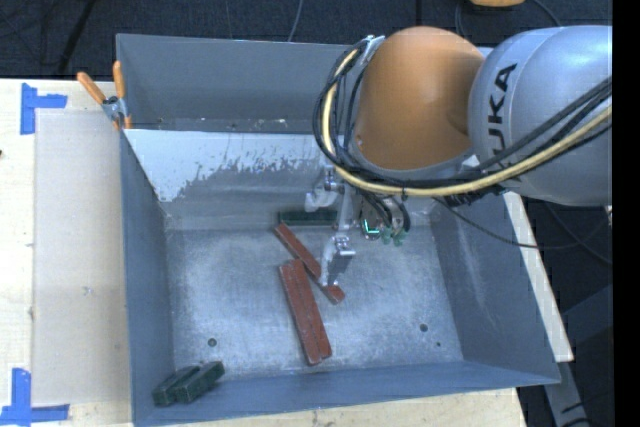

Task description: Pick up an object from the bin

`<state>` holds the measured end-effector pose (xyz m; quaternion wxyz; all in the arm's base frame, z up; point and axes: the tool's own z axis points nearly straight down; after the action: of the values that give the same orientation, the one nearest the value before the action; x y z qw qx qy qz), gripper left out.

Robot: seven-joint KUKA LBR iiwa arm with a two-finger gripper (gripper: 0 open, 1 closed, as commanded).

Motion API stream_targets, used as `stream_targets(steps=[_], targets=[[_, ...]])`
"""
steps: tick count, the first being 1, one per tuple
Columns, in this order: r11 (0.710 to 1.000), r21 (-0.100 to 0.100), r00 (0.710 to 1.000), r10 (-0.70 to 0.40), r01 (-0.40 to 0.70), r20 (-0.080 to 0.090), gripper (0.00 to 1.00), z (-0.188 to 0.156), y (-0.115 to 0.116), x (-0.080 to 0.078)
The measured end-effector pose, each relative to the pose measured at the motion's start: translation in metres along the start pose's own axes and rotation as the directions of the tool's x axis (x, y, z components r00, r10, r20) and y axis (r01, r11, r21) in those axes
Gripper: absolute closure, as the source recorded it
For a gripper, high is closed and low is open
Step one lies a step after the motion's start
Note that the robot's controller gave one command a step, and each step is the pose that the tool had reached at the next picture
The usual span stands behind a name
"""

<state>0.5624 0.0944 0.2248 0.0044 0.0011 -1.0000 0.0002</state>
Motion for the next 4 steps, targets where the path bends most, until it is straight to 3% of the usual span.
stream_targets(steps=[1,2,3,4], targets=[[1.0,-0.001,1.0,0.002,-0.002,0.007,0.0,-0.005,0.0,-0.001],[0.998,-0.001,0.998,-0.062,0.062,0.015,0.0,0.026,-0.007,0.002],[0.964,0.002,0.964,-0.267,0.267,0.01,0.0,0.073,-0.006,0.0],[0.858,0.003,0.858,-0.514,0.514,0.008,0.0,0.113,-0.024,0.007]])
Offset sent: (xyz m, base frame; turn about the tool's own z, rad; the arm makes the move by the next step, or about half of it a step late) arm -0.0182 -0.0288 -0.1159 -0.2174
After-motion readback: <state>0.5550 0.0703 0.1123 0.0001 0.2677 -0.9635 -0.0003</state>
